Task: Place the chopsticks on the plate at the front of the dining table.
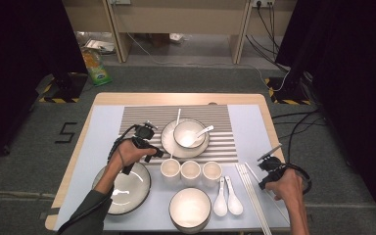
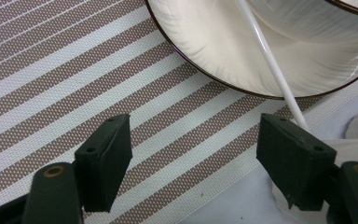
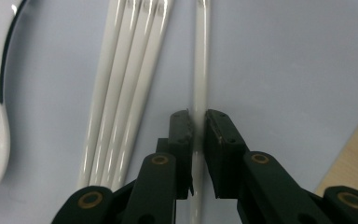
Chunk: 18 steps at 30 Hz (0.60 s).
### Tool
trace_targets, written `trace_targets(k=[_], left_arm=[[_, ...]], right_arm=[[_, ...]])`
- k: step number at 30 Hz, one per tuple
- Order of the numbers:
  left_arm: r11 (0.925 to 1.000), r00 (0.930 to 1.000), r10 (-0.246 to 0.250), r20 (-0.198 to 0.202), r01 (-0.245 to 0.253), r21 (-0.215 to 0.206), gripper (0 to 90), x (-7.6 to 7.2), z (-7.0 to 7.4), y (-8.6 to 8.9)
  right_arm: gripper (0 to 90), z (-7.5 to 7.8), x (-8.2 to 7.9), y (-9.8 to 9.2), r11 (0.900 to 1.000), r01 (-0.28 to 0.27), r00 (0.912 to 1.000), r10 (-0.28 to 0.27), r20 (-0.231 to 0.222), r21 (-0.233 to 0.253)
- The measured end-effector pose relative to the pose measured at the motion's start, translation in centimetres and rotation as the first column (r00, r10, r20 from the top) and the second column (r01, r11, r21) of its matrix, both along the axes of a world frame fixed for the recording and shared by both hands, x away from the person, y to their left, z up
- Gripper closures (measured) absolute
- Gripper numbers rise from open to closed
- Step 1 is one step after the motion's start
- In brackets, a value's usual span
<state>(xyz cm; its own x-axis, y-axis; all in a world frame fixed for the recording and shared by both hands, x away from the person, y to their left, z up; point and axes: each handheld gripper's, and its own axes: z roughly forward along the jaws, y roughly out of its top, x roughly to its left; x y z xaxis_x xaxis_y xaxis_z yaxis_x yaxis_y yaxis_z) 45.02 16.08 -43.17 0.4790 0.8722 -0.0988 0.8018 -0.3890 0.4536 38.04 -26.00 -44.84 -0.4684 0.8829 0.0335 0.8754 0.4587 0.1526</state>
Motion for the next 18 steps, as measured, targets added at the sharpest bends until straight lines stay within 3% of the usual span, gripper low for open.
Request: trace_targets(k=[4,7,10,15,18], left_arm=[[1.0,1.0,0.002,0.0,-0.002,0.0,26.1,0.0,0.0,0.2],[1.0,1.0,0.007,0.001,-0.007,-0.002,26.0,0.0,-0.1,0.5],[0.9999,0.9999,0.01,0.0,-0.01,-0.003,26.0,0.0,-0.1,0.8],[0.9998,0.9998,0.018,0.003,-0.018,-0.006,26.0,0.0,0.0,1.1],[0.9998,0.9998,0.018,0.004,-0.018,-0.006,26.0,0.0,0.0,1.2]], right_arm=[[77.1,0.1,0.9,1.0,0.999,-0.01,0.9994,0.011,0.031,-0.036],[79.1,-0.1,1.5,1.7,0.999,-0.01,0.9998,0.011,0.018,-0.051],[83.4,-0.1,2.1,1.9,0.998,0.026,0.9996,-0.025,0.017,-0.059],[84.1,0.0,2.9,1.2,0.994,0.105,0.9939,-0.105,-0.033,-0.011],[84.1,-0.1,3.4,0.2,0.983,0.181,0.9825,-0.179,-0.052,0.042]])
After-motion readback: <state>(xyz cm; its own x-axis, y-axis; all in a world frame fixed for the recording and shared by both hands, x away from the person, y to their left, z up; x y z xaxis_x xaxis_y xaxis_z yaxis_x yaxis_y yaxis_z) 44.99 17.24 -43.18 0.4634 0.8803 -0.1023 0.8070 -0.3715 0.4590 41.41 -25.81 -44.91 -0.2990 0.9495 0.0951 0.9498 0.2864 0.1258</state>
